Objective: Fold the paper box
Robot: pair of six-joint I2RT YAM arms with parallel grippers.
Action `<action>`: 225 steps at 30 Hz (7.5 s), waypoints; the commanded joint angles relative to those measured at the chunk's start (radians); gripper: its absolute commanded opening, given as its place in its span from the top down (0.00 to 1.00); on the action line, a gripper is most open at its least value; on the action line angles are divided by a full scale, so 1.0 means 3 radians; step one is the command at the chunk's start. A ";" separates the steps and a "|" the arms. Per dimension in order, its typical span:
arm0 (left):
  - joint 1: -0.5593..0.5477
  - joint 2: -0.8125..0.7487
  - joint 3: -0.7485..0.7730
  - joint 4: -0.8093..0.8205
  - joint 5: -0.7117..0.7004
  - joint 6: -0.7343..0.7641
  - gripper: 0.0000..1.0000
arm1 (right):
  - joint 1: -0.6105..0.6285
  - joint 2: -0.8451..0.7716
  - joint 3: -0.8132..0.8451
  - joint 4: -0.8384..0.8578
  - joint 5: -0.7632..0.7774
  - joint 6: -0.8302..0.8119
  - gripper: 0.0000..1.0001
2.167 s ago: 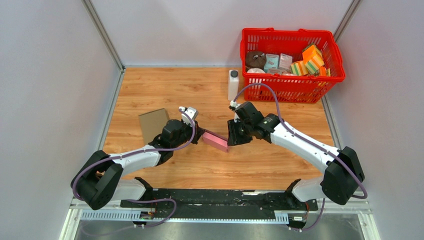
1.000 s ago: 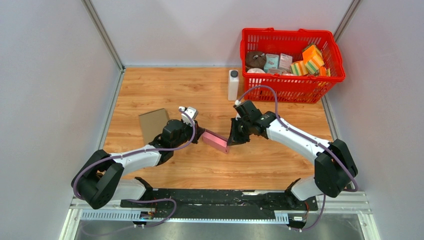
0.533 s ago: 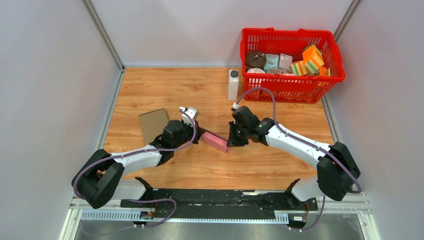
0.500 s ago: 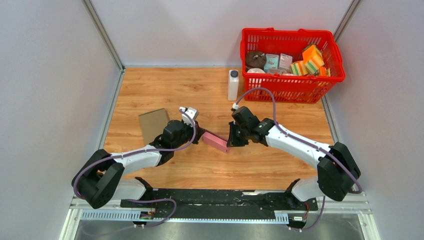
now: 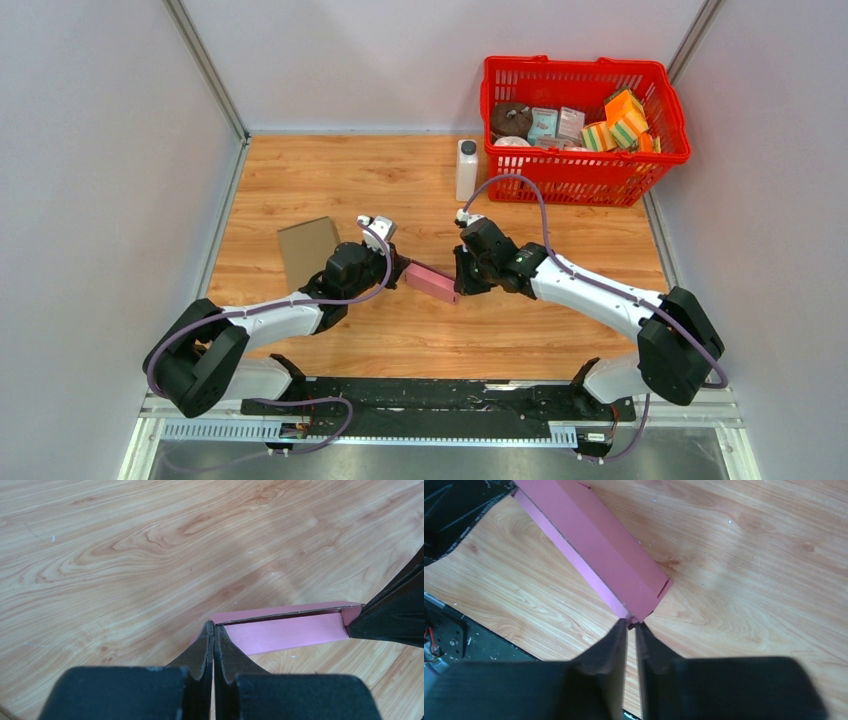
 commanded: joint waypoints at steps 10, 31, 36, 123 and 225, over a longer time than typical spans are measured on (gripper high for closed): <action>-0.0061 0.0008 -0.0106 -0.0267 0.0062 -0.0044 1.00 | -0.0001 -0.0256 0.0281 -0.0149 0.0191 -0.0922 0.32; -0.0061 0.0049 -0.0116 -0.0242 0.0072 -0.0060 1.00 | 0.0961 0.0270 -0.0035 0.0956 0.1199 -0.2497 0.23; -0.0061 0.0054 -0.0126 -0.0236 0.0072 -0.0060 1.00 | 0.1053 0.0393 -0.0030 0.1053 0.1541 -0.2563 0.27; 0.1197 0.0826 -0.0039 -0.0094 0.2092 -0.1348 0.48 | 0.0874 0.0813 -0.0173 0.1283 0.0980 -0.2758 0.78; 0.0900 -0.1689 0.1212 -0.2813 0.0901 -0.0771 0.44 | -0.0916 -0.1165 0.0256 -0.0808 0.0268 -0.0615 0.17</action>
